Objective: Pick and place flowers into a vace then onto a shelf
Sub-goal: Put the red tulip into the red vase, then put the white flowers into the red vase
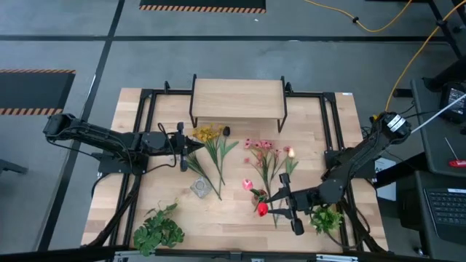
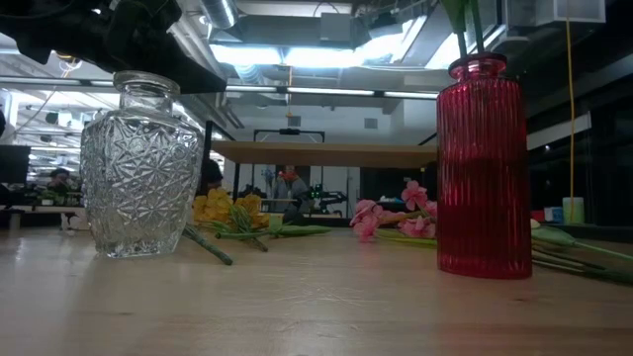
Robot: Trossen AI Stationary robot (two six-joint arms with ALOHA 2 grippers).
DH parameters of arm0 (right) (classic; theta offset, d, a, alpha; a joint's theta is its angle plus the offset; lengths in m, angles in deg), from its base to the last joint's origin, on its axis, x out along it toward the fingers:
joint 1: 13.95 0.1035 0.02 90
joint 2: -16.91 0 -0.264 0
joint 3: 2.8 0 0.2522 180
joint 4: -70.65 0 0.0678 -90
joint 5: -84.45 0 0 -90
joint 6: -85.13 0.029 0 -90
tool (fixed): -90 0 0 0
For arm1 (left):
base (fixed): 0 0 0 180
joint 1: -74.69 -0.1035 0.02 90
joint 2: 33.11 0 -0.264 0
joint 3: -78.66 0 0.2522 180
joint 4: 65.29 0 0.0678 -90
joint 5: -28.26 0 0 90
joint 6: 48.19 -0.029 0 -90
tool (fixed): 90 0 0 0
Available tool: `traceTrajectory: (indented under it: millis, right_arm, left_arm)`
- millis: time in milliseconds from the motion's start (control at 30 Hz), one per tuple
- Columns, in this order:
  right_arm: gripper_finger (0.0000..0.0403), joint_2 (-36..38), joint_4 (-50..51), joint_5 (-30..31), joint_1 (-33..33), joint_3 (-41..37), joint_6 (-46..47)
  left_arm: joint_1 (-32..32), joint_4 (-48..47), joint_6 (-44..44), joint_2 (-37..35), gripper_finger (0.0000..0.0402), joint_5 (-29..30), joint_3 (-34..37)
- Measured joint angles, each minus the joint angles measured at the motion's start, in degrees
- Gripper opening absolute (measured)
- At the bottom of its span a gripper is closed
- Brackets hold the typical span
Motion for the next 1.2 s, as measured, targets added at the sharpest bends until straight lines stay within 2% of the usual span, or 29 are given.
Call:
traceTrajectory:
  millis: [333, 600, 1033, 1200]
  right_arm:
    - [0.0124, 10.0, 20.3, 0.1, 0.0, 0.0, 7.5]
    - [0.0124, 14.5, 28.8, 0.1, -0.3, 0.0, 7.9]
    - [0.0124, 14.7, 30.2, 0.5, -4.2, 0.0, 6.8]
    - [0.0124, 16.7, 31.6, 7.2, -6.1, 0.0, 7.9]
  left_arm:
    - [0.0, 0.0, 0.0, 0.0, 0.0004, -0.6, 0.0]
    - [0.0, 0.1, 0.0, 0.0, 0.0004, -1.1, 0.3]
    - [0.0, 0.7, -0.8, 0.0, 0.0004, -1.6, 0.8]
    - [0.0, 3.6, -1.6, 0.0, 0.0004, -1.6, 0.9]
